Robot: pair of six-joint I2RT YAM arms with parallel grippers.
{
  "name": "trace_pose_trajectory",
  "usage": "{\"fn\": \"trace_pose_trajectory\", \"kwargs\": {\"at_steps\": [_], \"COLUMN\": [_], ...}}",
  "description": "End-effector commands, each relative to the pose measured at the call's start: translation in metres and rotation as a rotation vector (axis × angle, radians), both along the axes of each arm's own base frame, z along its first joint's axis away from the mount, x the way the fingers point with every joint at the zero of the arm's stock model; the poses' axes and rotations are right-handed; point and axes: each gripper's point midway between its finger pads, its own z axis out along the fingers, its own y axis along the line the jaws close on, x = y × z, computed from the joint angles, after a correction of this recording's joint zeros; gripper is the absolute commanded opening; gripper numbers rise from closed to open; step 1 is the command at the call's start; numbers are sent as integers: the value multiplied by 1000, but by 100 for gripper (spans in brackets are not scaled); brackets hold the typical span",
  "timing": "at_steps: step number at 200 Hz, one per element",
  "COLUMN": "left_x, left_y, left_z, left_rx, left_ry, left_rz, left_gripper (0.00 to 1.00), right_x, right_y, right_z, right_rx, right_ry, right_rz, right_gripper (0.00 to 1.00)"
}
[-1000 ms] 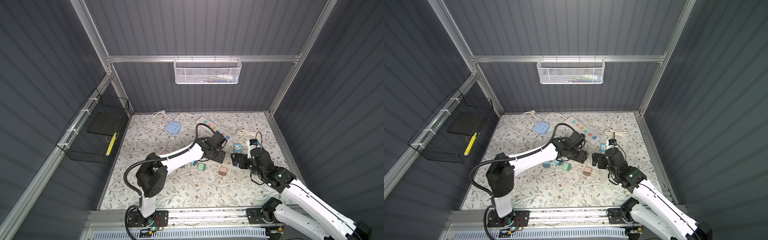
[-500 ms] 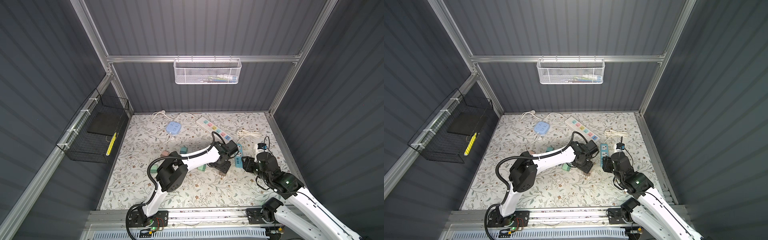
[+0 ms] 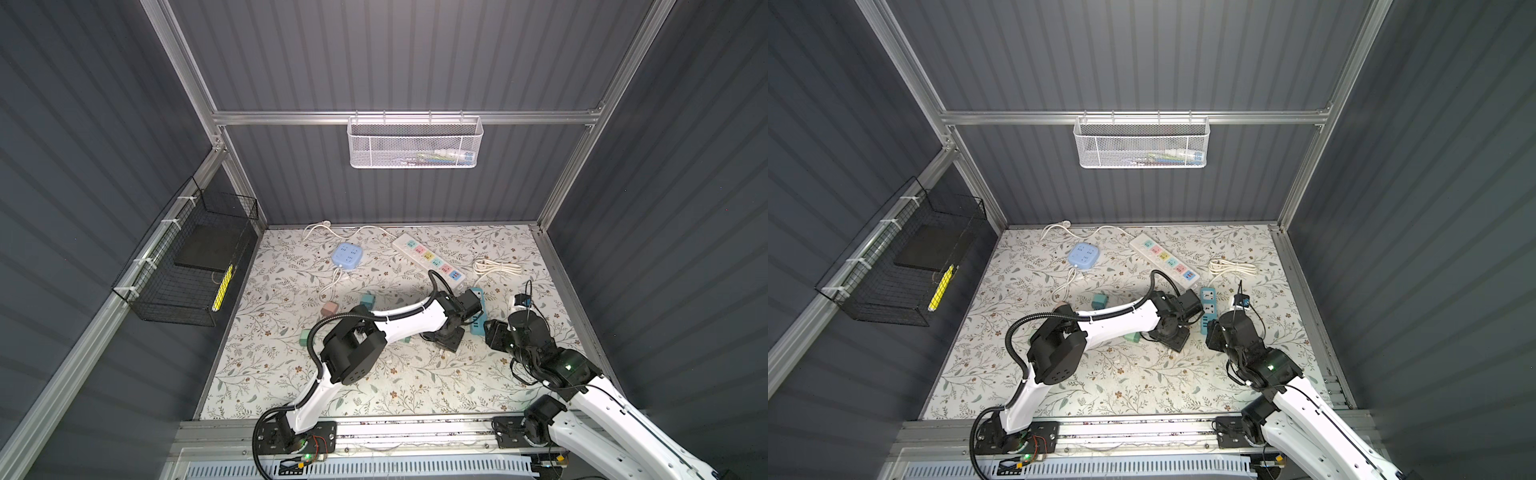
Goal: Insert the plug
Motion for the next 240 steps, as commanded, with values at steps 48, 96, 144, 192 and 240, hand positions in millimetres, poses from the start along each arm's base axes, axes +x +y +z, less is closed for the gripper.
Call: {"fn": "trace_pose_trajectory", "kwargs": {"at_steps": [48, 96, 144, 192, 240], "left_x": [5, 4, 2, 7, 22], "left_y": [3, 8, 8, 2, -15], "left_z": [2, -5, -24, -2, 69], "left_rx": [31, 72, 50, -48, -401], "left_ry": [-46, -45, -47, -132, -464], "left_rz": [-42, -117, -150, -172, -243], "left_gripper": [59, 60, 48, 26, 20], "right_x": [0, -2, -2, -3, -1], "right_y": [0, -3, -7, -8, 16], "right_z": [0, -3, -4, 0, 6], "right_rx": [12, -5, -28, -34, 20], "right_ry": [1, 7, 10, 9, 2], "right_rz": [-8, -13, -19, -14, 103], "right_gripper": [54, 55, 55, 55, 56]}}
